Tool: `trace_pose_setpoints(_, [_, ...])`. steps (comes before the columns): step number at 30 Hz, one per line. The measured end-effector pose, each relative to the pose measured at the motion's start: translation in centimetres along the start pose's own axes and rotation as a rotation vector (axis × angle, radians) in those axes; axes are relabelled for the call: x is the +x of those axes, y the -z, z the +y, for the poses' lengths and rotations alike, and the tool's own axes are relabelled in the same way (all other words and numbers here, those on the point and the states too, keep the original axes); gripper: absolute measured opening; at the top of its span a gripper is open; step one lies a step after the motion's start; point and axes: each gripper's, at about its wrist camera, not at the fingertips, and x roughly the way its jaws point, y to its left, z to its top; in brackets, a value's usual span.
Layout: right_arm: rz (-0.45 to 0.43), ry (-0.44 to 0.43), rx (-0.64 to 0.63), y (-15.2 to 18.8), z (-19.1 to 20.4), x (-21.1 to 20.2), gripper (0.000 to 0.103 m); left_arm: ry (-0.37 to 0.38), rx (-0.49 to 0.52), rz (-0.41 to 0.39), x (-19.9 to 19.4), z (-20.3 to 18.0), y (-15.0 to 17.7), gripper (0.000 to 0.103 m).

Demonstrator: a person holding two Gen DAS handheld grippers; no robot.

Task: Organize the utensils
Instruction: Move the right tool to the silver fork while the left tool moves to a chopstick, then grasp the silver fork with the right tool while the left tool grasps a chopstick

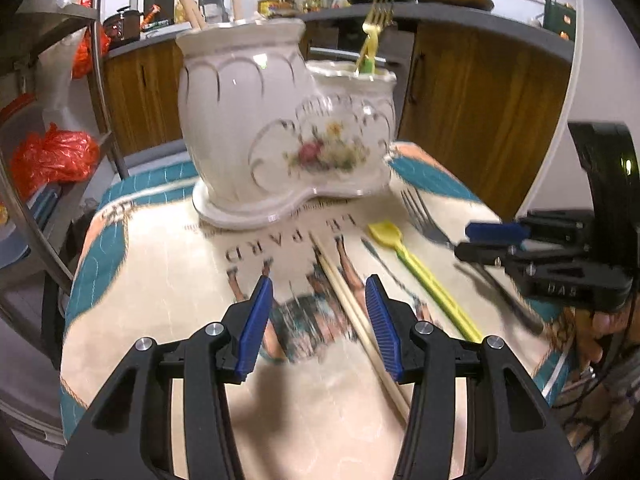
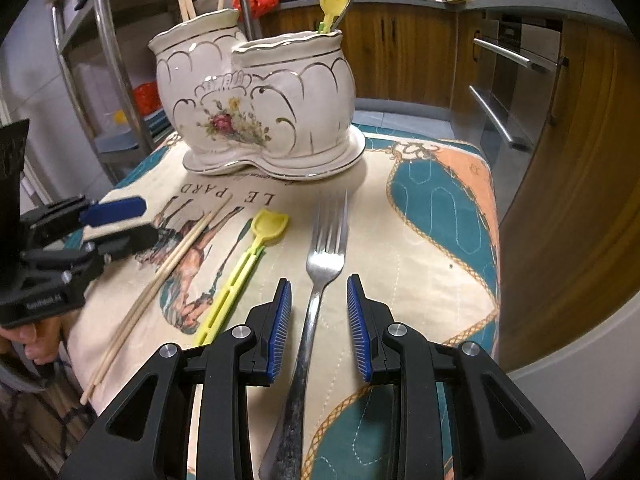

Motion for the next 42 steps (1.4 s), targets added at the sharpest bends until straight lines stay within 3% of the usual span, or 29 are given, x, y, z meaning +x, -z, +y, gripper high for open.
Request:
trace_pose_setpoints(6, [-0.004, 0.0, -0.004, -0.1, 0.0, -0.1, 0.031, -0.039, 0.039, 0.05, 0.5, -0.9, 1.2, 0.048])
trace_pose_setpoints(15, [-0.003, -0.002, 0.001, 0.0, -0.4, -0.3, 0.031, -0.062, 0.044, 0.062, 0.8, -0.7, 1.4, 0.048])
trace_pose_setpoints(27, [0.058, 0.026, -0.068, 0.3, 0.9, 0.4, 0.027, -0.085, 0.088, 0.127, 0.3, -0.7, 0.8, 0.048])
trace_pose_setpoints(31, [0.109, 0.018, -0.087, -0.3, 1.0, 0.5, 0.021, -0.106, 0.152, 0.178, 0.3, -0.7, 0.4, 0.047])
trace_pose_setpoints(36, [0.205, 0.004, -0.103, -1.3, -0.2, 0.8, 0.016, -0.14, 0.205, 0.248, 0.7, 0.6, 0.2, 0.038])
trace_pose_setpoints(42, [0.359, 0.005, -0.166, -3.2, -0.1, 1.9, 0.016, -0.094, 0.289, 0.34, 0.6, 1.5, 0.1, 0.038])
